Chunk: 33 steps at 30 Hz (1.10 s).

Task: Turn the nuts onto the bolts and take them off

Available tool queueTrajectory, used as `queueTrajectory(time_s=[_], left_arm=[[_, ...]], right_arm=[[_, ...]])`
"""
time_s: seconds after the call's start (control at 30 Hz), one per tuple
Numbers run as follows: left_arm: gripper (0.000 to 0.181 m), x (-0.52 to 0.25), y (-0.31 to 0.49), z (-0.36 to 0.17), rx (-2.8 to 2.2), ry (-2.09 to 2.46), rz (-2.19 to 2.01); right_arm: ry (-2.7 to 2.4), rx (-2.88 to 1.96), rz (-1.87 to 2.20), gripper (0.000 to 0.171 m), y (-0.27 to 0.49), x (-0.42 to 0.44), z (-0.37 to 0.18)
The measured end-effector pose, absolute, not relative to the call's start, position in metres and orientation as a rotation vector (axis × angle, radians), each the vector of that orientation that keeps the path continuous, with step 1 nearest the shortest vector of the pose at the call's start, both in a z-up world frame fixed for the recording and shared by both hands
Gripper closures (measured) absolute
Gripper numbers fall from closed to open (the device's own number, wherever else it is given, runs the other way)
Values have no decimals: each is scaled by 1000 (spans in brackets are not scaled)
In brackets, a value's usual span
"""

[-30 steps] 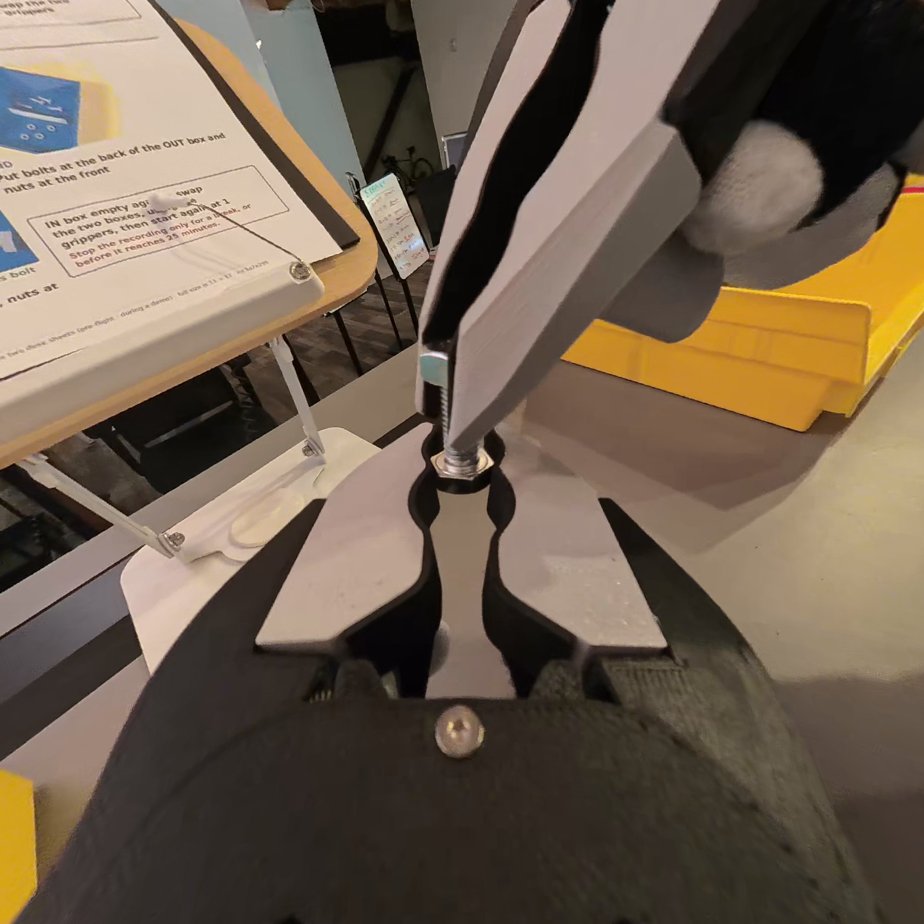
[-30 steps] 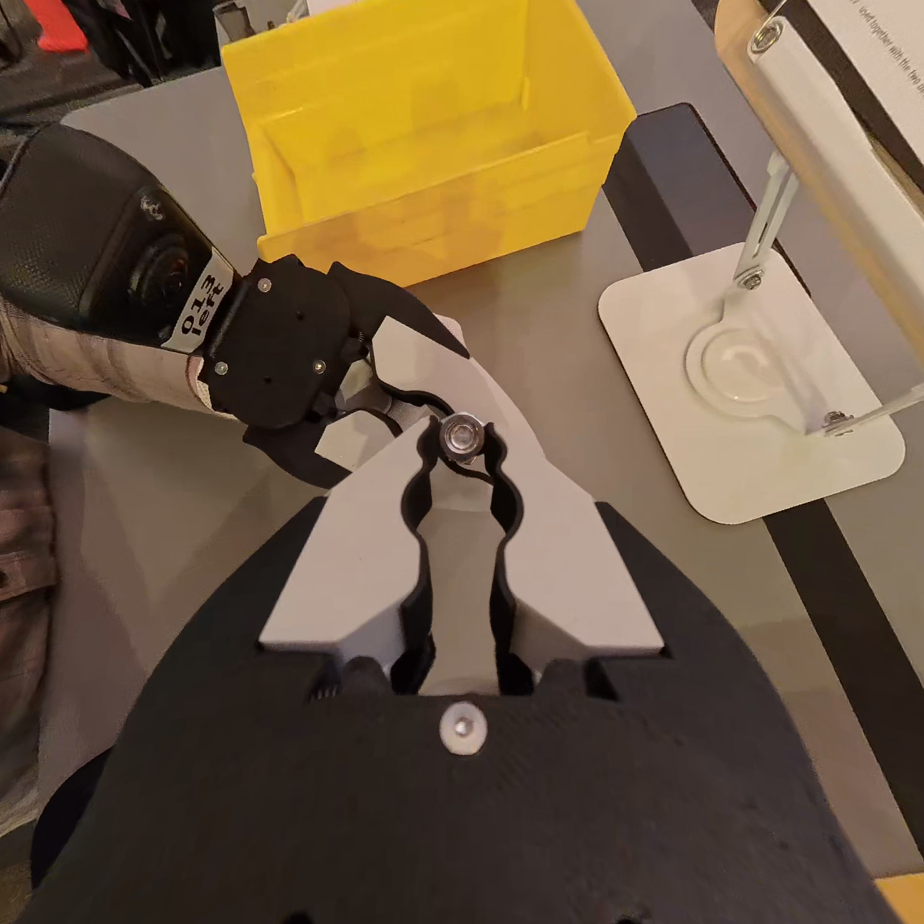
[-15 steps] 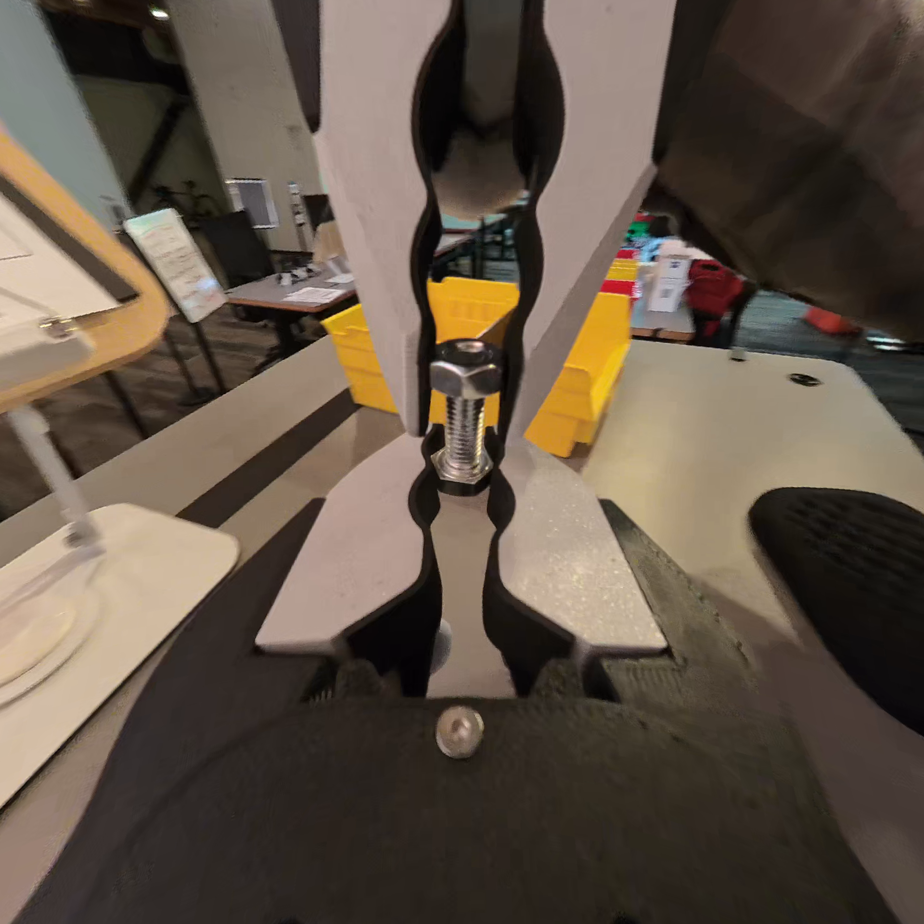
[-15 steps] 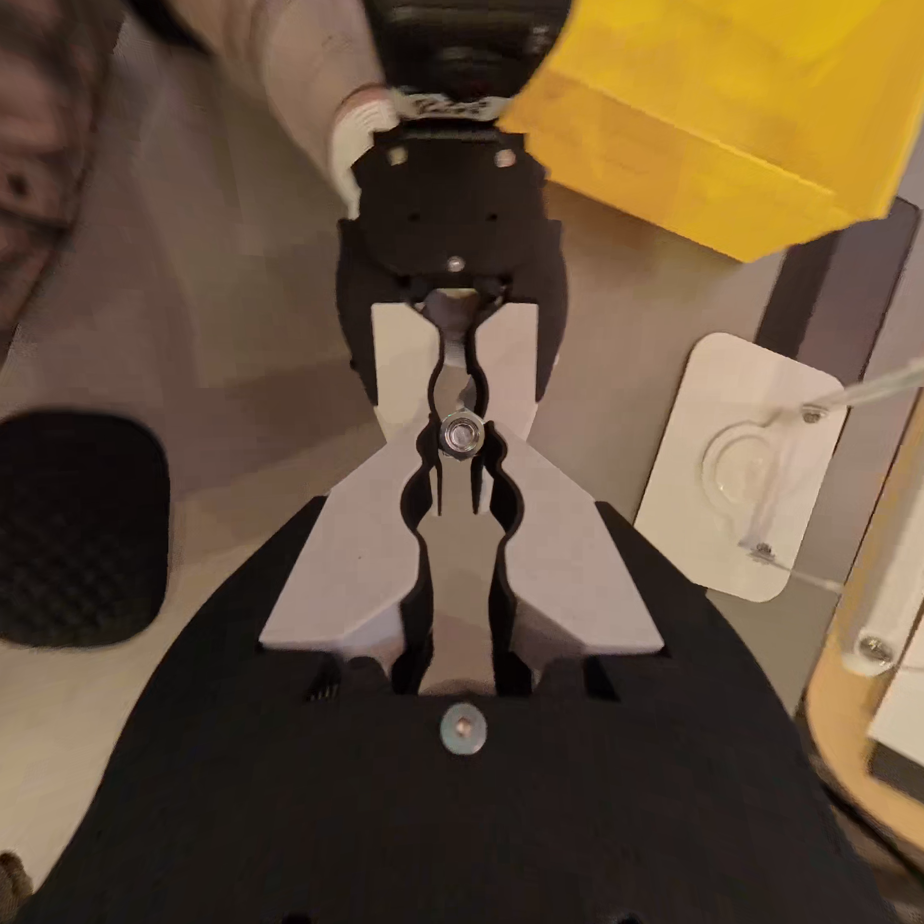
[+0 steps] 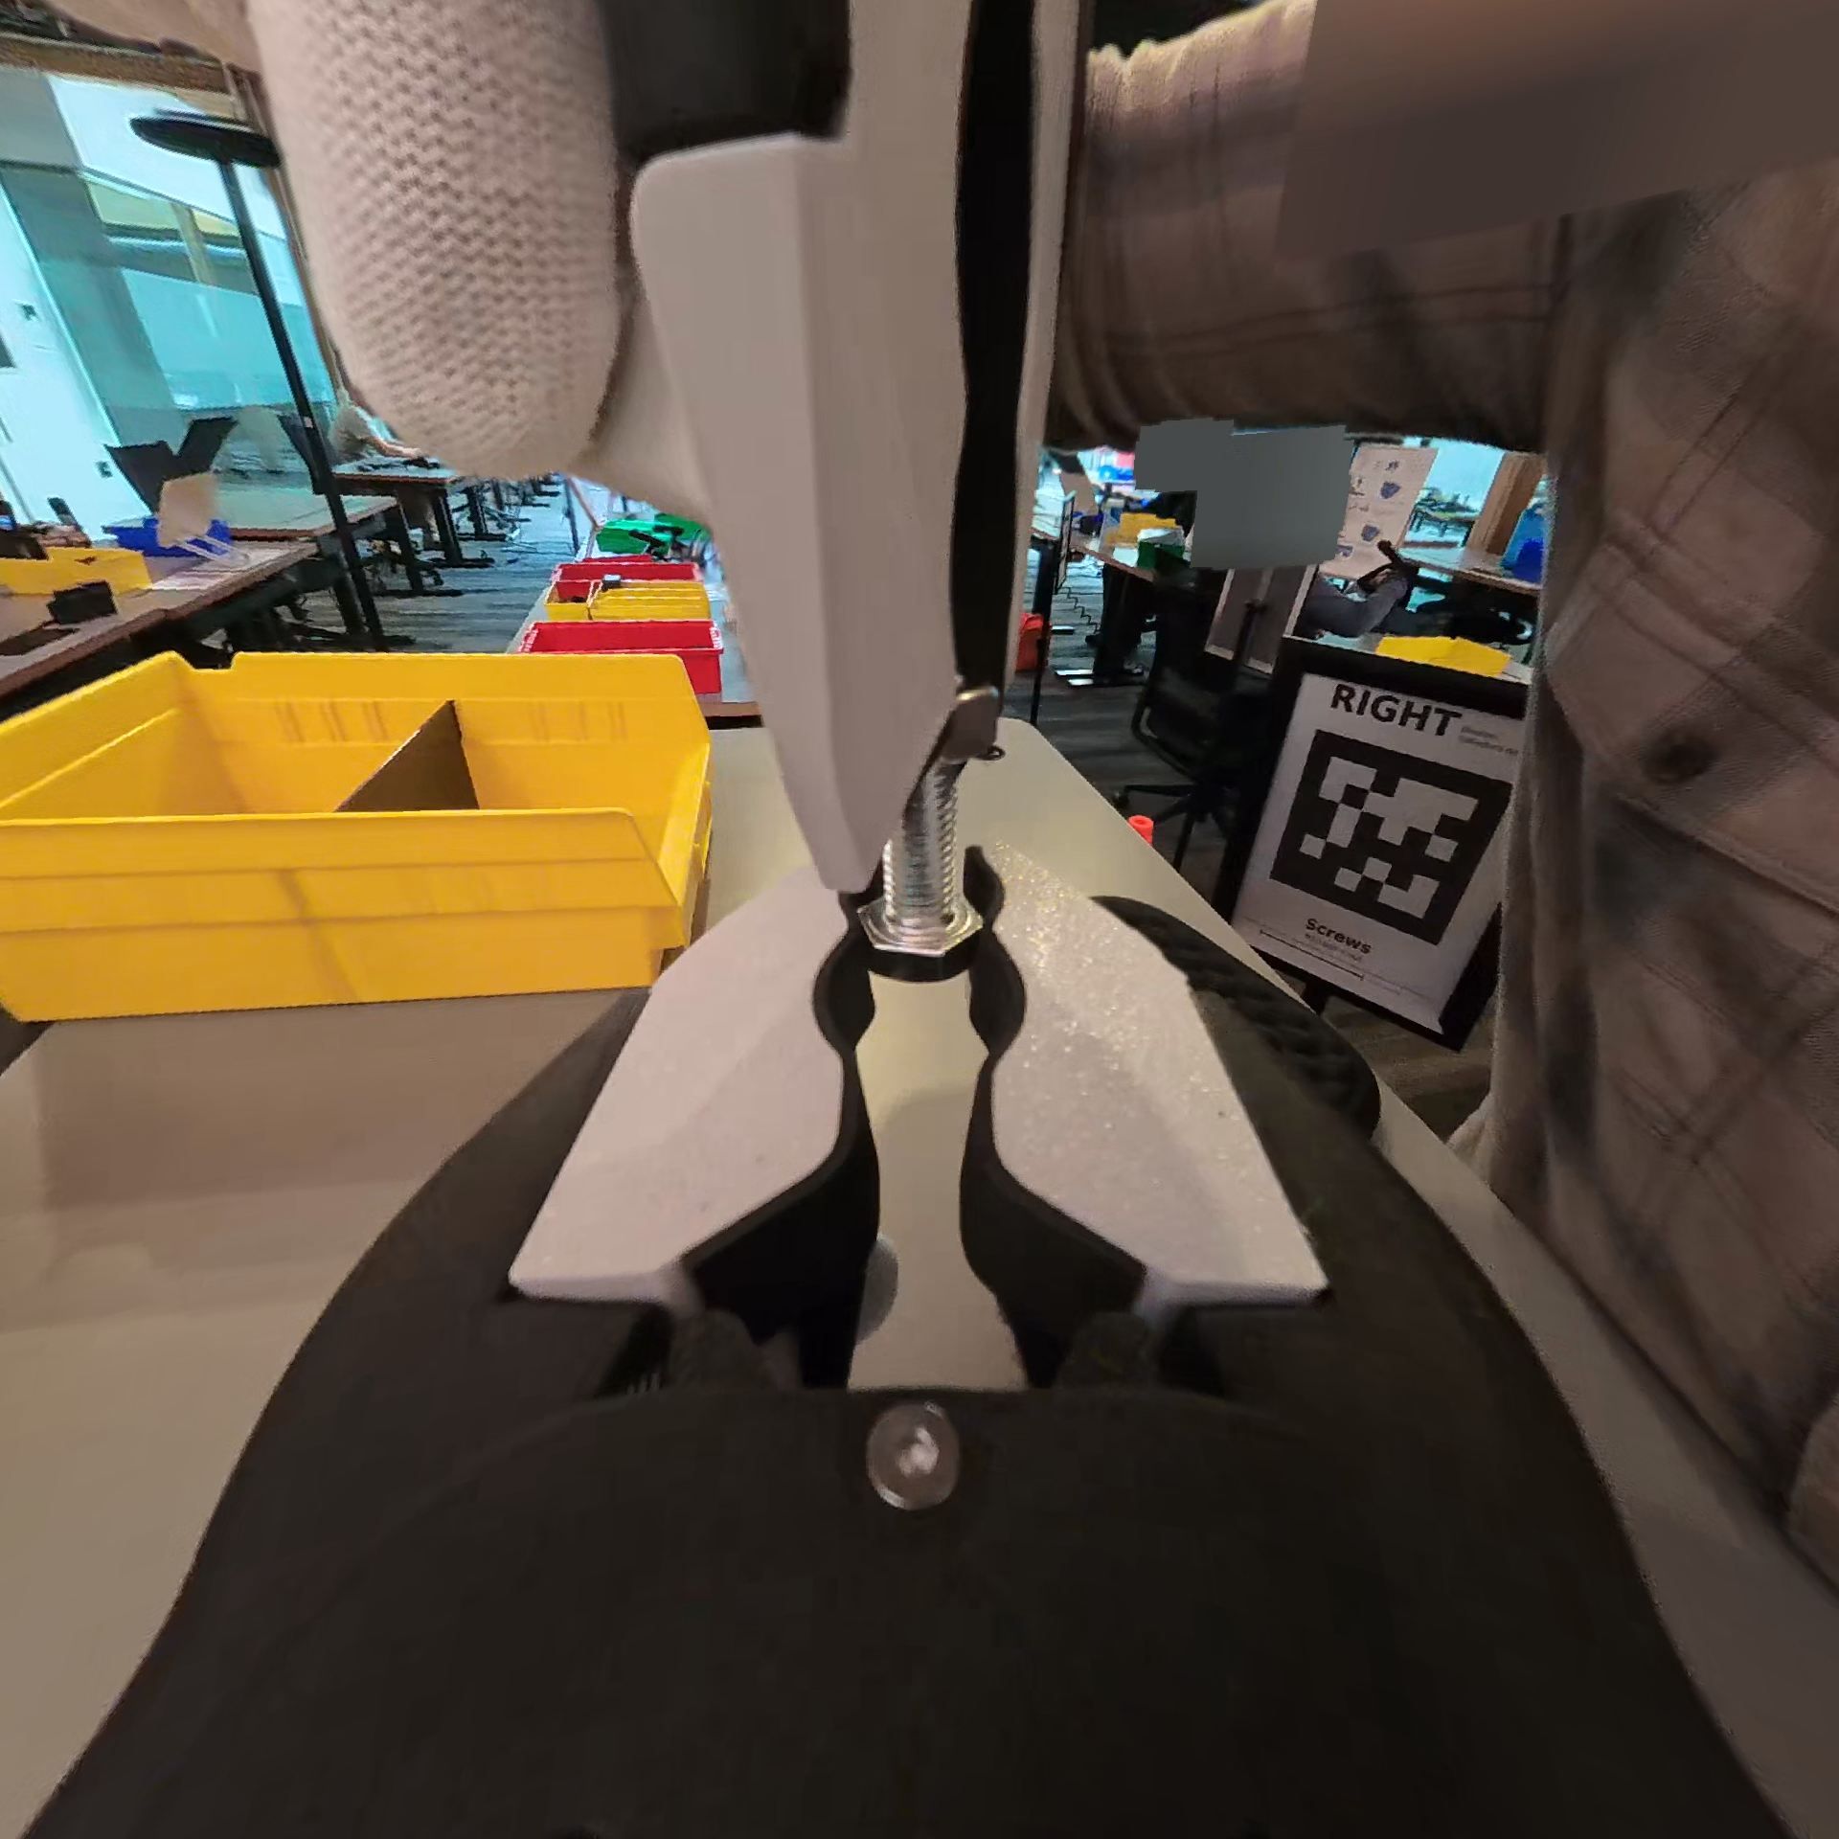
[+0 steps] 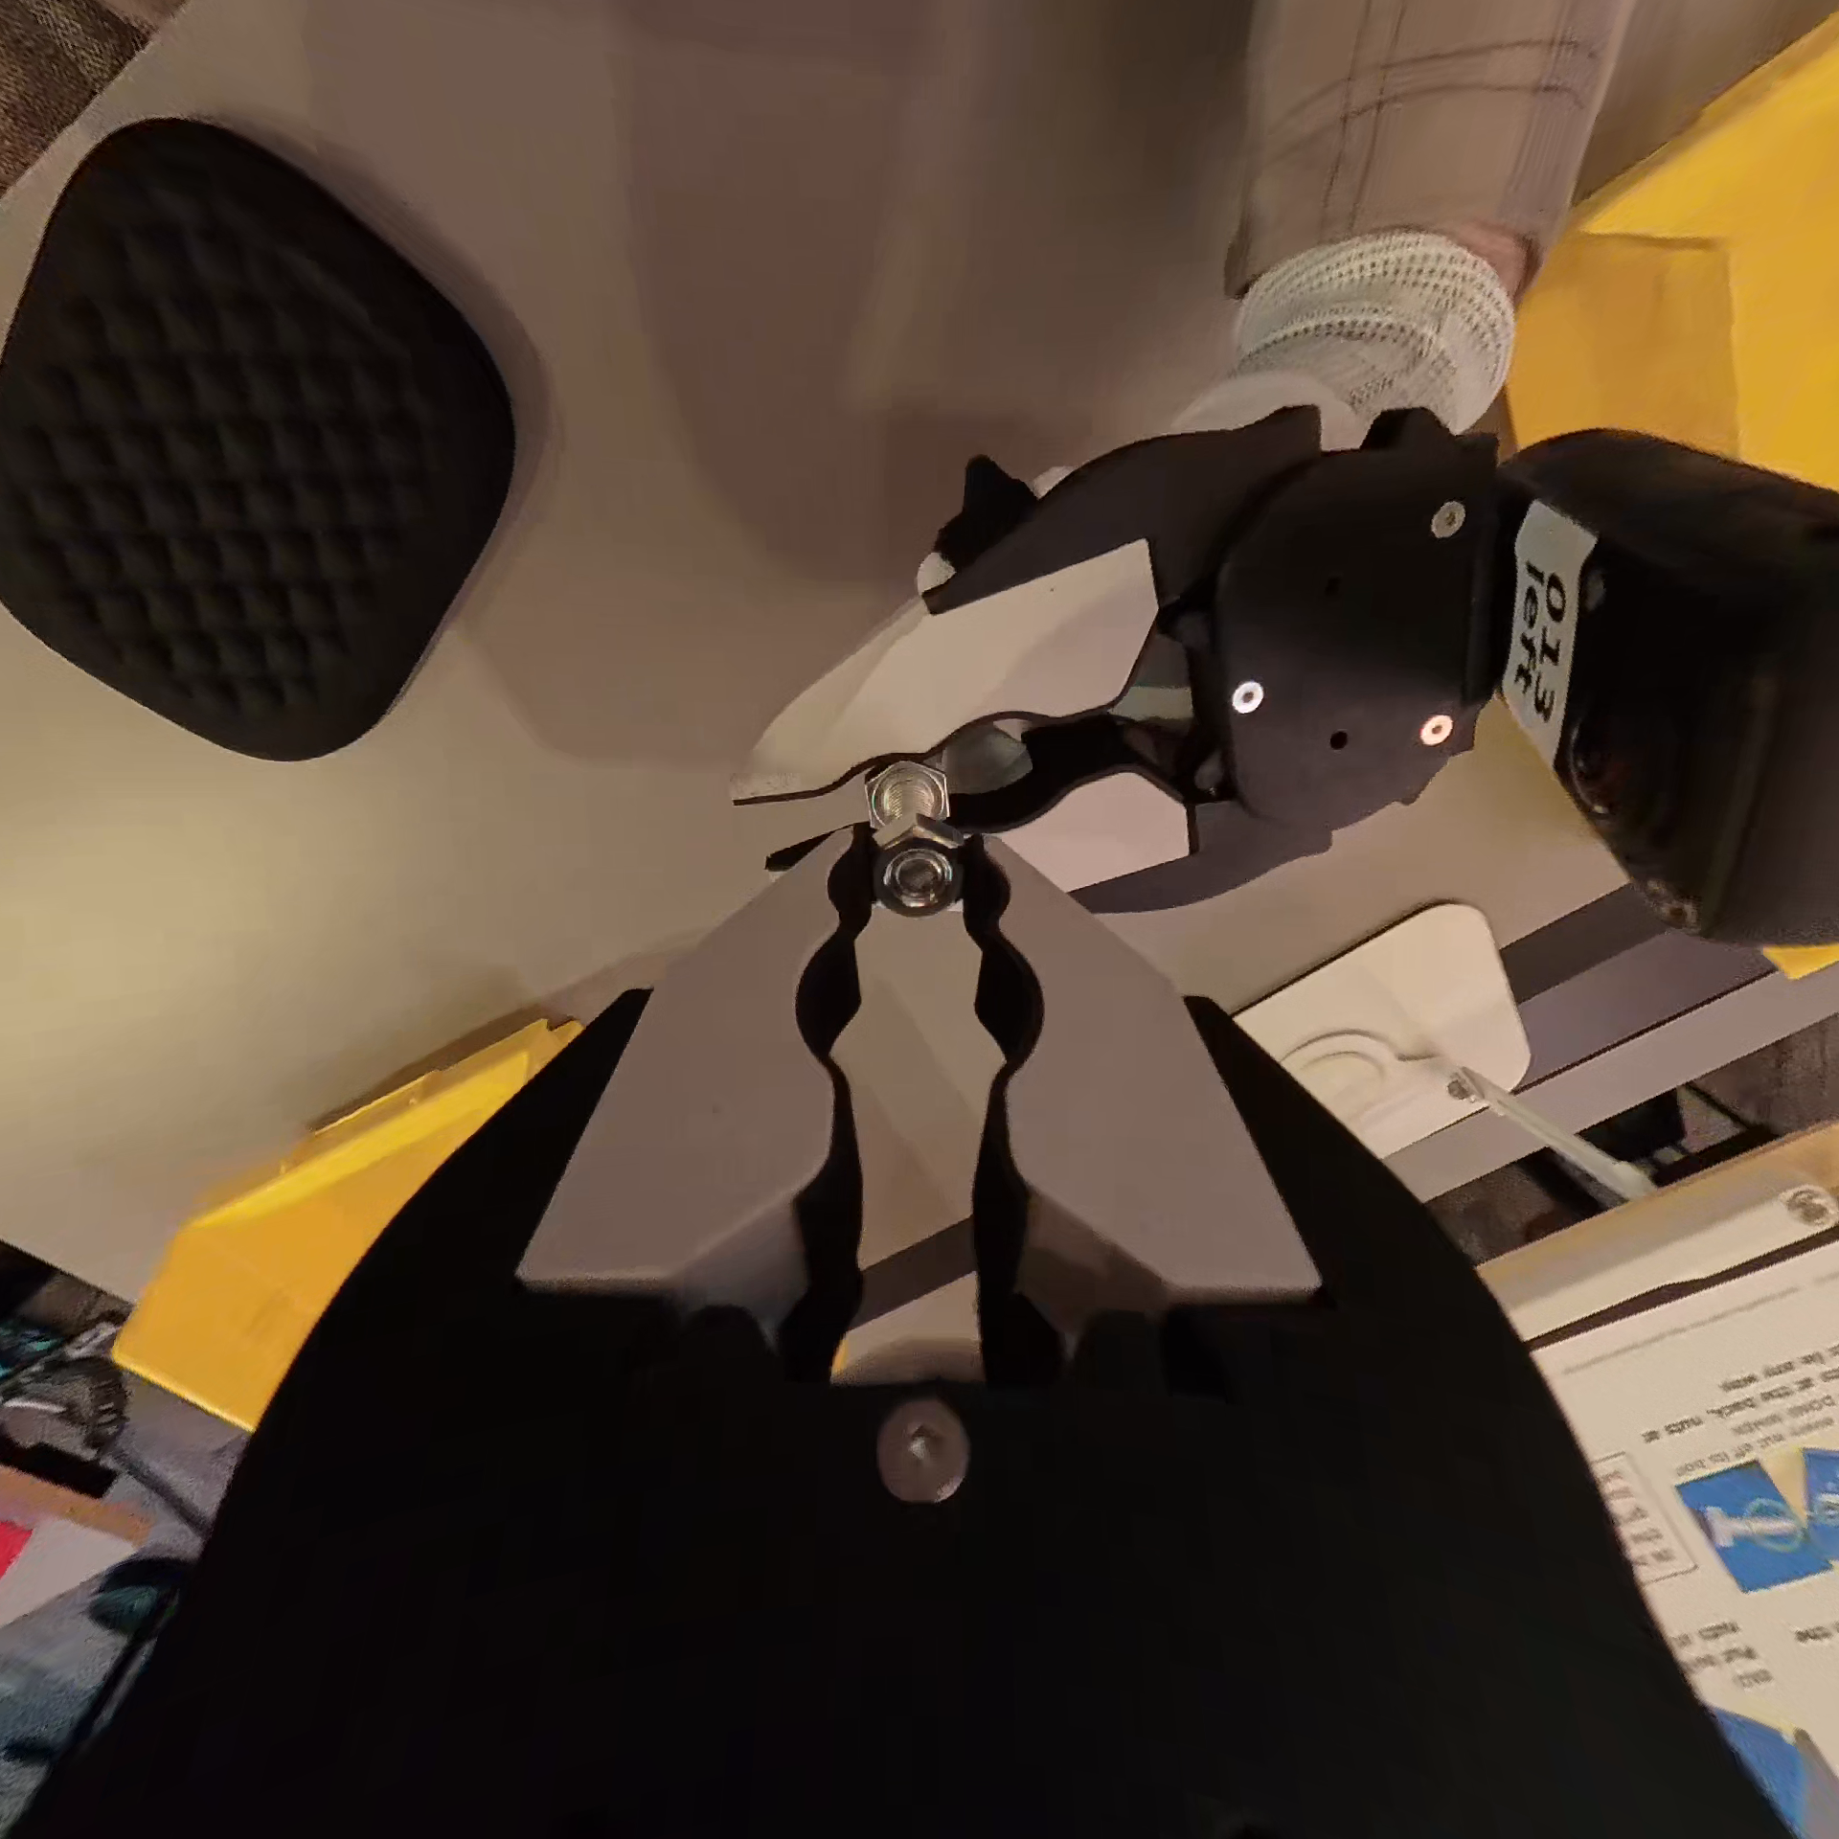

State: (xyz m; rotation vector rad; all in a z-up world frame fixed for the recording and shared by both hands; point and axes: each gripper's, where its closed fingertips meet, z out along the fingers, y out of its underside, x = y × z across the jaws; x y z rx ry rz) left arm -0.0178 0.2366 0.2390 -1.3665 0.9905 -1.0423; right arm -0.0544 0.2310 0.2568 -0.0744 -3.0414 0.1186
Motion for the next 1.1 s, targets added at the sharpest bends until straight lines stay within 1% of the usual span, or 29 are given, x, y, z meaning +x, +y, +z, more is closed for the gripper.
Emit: queueTrajectory(time_s=[0.07, 0.1, 0.13, 0.17, 0.2, 0.23, 0.3, 0.33, 0.37, 0.4, 0.47, 0.53, 0.7, 0.77, 0.93, 1.1], left_arm=[[165, -20, 243, 239, -1376, 954, -1022], [165, -22, 249, 240, -1386, 922, -994], [165, -24, 254, 239, -1399, 907, -954], [165, -27, 259, 237, -1410, 895, -907], [165, -30, 266, 235, -1429, 866, -850], [165, -33, 273, 233, -1450, 831, -820], [166, -40, 283, 234, -1462, 754, -793], [166, -43, 288, 232, -1478, 726, -764], [166, -47, 292, 231, -1488, 705, -737], [166, -51, 296, 230, -1492, 679, -713], [165, -56, 303, 228, -1505, 637, -676], [165, -60, 307, 225, -1517, 615, -647], [166, -60, 311, 220, -1531, 605, -614], [166, -60, 311, 220, -1535, 609, -601], [166, -57, 310, 217, -1538, 626, -599], [165, -50, 303, 218, -1528, 679, -655]], right_arm=[[-3026, -166, 107, 154, 236, -57, 255], [-3007, -221, 104, 147, 240, -59, 254], [-2988, -297, 106, 134, 244, -61, 252], [-2963, -387, 101, 129, 249, -64, 251], [-2941, -480, 104, 117, 254, -66, 250], [-2916, -575, 135, 112, 256, -68, 250], [-2830, -782, 240, 121, 260, -76, 253], [-2827, -859, 274, 119, 261, -72, 252], [-2784, -921, 280, 120, 266, -74, 252], [-2719, -1022, 285, 126, 273, -78, 253], [-2671, -1201, 411, 127, 269, -76, 254], [-2576, -1327, 437, 130, 276, -81, 253], [-2433, -1540, 551, 145, 281, -89, 252], [-2430, -1561, 538, 154, 283, -88, 248], [-2488, -1498, 498, 154, 283, -84, 245], [-2682, -1117, 408, 154, 277, -78, 246]])
